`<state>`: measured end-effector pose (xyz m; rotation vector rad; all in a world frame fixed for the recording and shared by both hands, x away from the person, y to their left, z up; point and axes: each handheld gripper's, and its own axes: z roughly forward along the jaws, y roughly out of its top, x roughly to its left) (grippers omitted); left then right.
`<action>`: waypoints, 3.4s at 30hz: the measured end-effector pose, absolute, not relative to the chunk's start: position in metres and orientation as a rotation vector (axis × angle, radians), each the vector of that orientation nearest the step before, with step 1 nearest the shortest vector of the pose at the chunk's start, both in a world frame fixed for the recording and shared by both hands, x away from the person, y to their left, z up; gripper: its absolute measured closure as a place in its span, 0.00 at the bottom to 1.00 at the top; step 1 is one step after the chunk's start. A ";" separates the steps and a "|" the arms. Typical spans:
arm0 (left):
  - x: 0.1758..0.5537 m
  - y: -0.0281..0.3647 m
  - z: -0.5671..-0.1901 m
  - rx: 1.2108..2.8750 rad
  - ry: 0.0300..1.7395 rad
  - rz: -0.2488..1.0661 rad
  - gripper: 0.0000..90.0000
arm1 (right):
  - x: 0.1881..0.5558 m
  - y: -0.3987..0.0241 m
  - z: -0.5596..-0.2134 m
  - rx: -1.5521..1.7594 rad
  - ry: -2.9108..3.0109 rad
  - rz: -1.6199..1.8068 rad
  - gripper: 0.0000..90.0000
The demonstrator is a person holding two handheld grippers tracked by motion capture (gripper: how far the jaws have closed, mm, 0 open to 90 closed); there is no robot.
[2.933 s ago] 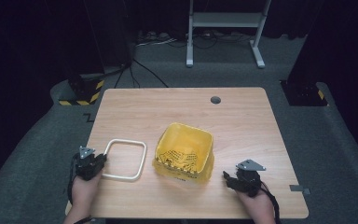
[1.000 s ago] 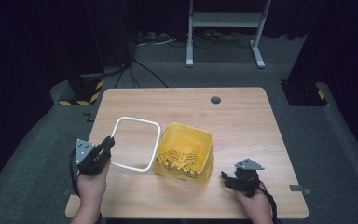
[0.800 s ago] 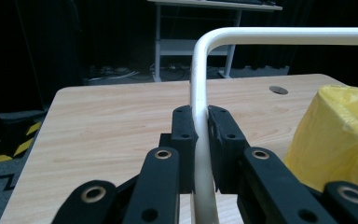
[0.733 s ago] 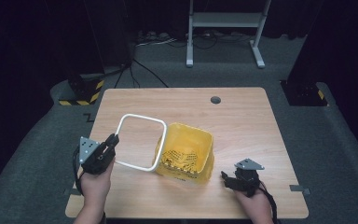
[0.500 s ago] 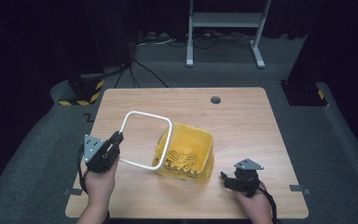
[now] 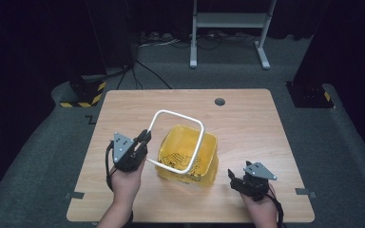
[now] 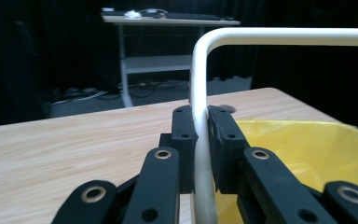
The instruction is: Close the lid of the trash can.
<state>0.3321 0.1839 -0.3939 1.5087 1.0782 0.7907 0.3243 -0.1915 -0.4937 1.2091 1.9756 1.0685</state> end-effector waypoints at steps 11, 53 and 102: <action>0.341 0.163 -0.401 1.570 1.065 0.775 0.90 | 0.294 -0.181 -0.448 1.104 1.795 1.241 0.31; 0.343 0.148 -0.404 1.589 1.116 0.727 0.90 | 0.310 -0.115 -0.415 1.036 1.721 1.423 0.68; 0.355 0.164 -0.416 1.618 1.103 0.620 0.89 | 0.339 -0.115 -0.420 1.071 1.771 1.367 0.69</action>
